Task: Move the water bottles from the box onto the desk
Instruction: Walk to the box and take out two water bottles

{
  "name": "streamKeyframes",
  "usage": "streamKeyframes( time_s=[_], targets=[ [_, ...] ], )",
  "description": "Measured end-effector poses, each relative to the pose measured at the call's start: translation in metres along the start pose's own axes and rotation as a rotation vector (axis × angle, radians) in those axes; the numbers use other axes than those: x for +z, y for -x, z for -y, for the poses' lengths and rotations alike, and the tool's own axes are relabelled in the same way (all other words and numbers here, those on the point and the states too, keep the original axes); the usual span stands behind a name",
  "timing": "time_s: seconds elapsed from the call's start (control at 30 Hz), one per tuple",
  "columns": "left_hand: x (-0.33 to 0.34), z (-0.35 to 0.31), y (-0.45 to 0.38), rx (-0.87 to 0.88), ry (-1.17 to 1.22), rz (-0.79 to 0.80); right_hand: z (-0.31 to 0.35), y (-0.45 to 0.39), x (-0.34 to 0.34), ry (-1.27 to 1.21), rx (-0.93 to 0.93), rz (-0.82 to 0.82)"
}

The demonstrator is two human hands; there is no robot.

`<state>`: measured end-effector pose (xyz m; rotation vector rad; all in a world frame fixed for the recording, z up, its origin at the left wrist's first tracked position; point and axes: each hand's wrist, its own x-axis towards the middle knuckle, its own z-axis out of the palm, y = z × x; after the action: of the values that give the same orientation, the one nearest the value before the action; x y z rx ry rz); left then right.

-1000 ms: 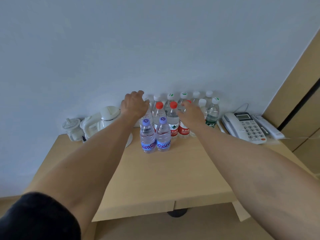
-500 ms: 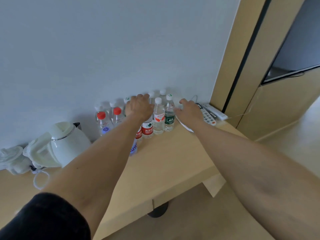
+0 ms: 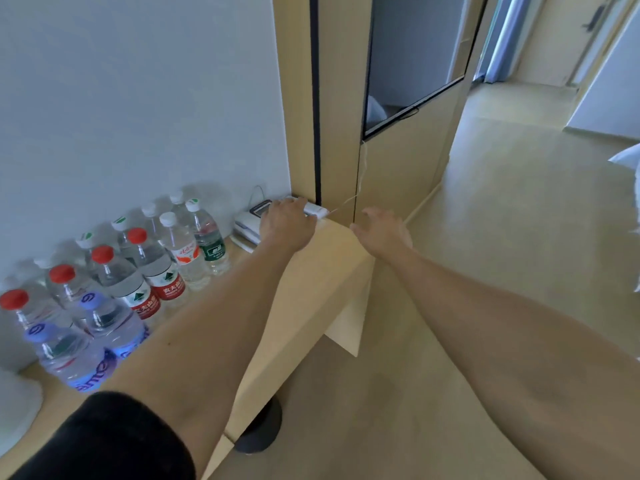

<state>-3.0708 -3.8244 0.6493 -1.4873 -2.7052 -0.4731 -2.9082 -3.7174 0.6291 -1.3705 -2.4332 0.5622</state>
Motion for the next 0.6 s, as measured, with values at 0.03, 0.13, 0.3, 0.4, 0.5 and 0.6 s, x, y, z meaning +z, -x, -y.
streamKeyframes(
  time_s=[0.03, 0.13, 0.3, 0.4, 0.5, 0.6],
  targets=[
    [0.006, -0.019, -0.004, 0.033, 0.010, 0.012, -0.017, -0.001, -0.008, 0.009, 0.026, -0.004],
    [0.027, -0.078, -0.016, 0.118, 0.040, 0.075, -0.073, -0.002, -0.034, 0.013, 0.111, -0.017],
    [0.072, -0.187, -0.033, 0.198, 0.019, 0.236, -0.179, 0.002, -0.081, 0.063, 0.246, -0.019],
    [0.101, -0.252, -0.038, 0.268, 0.020, 0.298, -0.244, 0.003, -0.110, 0.097, 0.347, 0.023],
    [0.124, -0.308, -0.047, 0.333, 0.021, 0.337, -0.297, -0.001, -0.138, 0.113, 0.395, 0.042],
    [0.145, -0.359, -0.057, 0.398, 0.012, 0.372, -0.340, -0.003, -0.158, 0.116, 0.447, 0.049]
  ],
)
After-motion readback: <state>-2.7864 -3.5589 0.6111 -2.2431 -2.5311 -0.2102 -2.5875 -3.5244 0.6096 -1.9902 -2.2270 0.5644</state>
